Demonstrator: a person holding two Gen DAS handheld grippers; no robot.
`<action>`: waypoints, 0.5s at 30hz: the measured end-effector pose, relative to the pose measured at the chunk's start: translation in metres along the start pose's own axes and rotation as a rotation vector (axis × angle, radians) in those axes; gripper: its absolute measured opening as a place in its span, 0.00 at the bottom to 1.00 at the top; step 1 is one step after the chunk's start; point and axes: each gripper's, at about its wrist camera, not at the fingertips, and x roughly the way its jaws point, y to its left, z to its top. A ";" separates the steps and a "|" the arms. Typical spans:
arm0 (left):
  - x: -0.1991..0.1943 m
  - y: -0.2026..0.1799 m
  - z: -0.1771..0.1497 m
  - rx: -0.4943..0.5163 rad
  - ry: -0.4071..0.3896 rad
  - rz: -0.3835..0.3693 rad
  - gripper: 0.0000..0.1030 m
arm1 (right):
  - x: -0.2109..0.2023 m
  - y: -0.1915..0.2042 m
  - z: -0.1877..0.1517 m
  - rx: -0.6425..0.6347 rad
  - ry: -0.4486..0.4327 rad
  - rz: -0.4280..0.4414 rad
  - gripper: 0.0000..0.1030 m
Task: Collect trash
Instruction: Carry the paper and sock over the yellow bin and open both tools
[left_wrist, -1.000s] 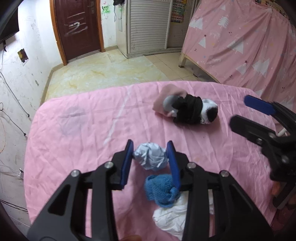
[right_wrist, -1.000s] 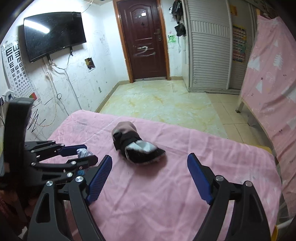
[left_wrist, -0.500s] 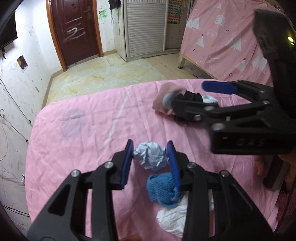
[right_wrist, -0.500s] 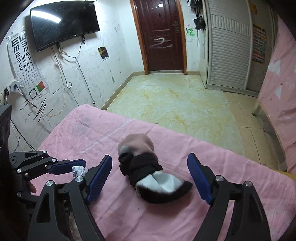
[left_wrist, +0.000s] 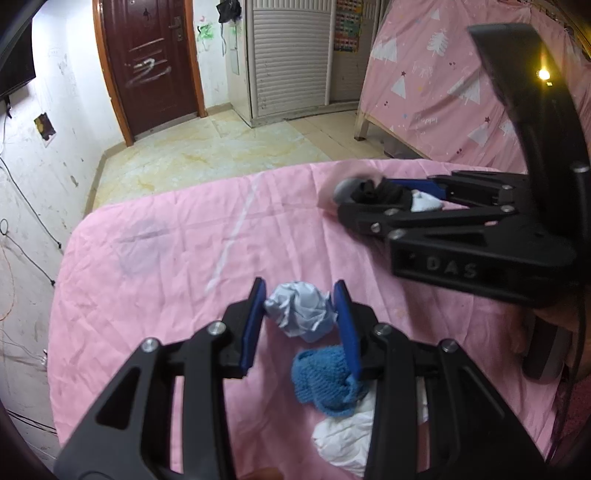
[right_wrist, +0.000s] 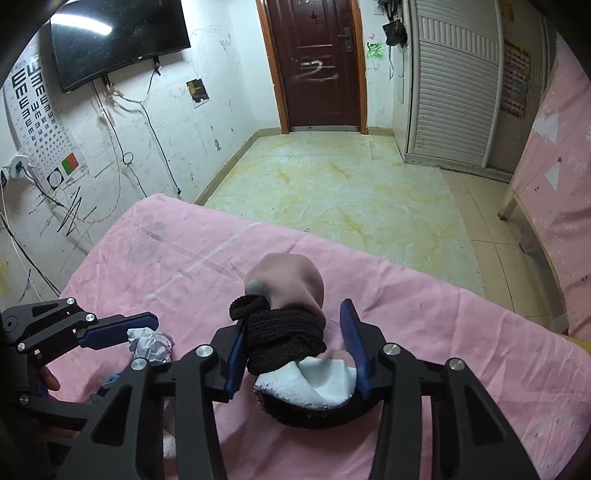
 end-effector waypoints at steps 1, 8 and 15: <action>0.000 0.000 -0.001 -0.003 -0.002 -0.002 0.35 | -0.004 -0.001 0.000 0.009 -0.009 0.002 0.38; -0.022 0.007 0.000 -0.048 -0.057 -0.038 0.34 | -0.056 -0.006 -0.016 0.071 -0.101 -0.004 0.39; -0.064 -0.017 0.002 -0.030 -0.116 -0.083 0.34 | -0.129 -0.022 -0.049 0.138 -0.197 -0.052 0.39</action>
